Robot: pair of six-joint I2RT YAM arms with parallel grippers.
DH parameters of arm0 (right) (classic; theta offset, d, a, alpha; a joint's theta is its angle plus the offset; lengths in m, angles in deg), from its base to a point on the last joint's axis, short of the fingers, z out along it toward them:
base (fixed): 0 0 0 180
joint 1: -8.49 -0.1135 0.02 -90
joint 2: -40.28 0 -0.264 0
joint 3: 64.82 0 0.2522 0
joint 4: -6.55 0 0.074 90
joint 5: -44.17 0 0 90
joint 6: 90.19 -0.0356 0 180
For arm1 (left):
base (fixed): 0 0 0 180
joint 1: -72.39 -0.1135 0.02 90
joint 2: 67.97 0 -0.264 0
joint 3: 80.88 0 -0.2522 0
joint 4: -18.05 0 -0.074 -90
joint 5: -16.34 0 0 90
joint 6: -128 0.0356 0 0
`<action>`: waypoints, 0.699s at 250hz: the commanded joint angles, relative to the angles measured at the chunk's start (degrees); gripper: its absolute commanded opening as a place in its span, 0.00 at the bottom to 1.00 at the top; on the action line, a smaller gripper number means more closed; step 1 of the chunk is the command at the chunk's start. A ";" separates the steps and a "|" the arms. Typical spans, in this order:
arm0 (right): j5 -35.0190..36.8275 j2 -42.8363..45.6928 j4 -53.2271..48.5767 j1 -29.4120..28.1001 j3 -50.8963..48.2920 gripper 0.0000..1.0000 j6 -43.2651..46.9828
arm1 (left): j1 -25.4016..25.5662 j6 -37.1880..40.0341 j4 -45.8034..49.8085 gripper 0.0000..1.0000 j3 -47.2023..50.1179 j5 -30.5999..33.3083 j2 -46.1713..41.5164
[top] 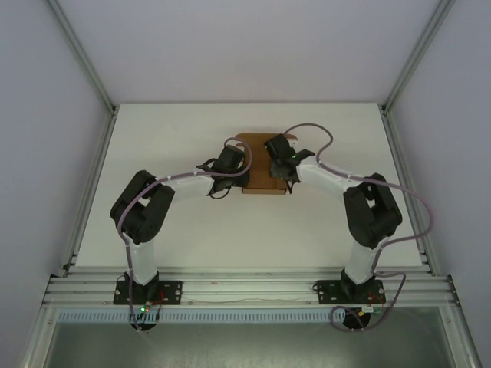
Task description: Assemble paper box
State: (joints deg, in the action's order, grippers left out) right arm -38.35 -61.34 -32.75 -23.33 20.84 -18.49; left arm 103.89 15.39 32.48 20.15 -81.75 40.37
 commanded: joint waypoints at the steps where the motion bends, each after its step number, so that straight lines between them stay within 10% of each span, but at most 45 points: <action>1: -2.15 1.79 2.93 1.42 -2.91 0.62 0.19 | -0.22 0.10 1.14 0.27 0.33 0.53 -2.45; 175: -24.29 2.47 20.91 9.62 -15.53 0.42 -5.31 | 0.27 1.37 4.52 0.31 -3.95 4.92 0.65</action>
State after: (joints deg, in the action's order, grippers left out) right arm -59.46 -56.86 -15.12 -13.80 5.04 -22.86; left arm 103.89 15.61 33.86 19.30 -80.81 39.62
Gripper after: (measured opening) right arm 0.439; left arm 0.308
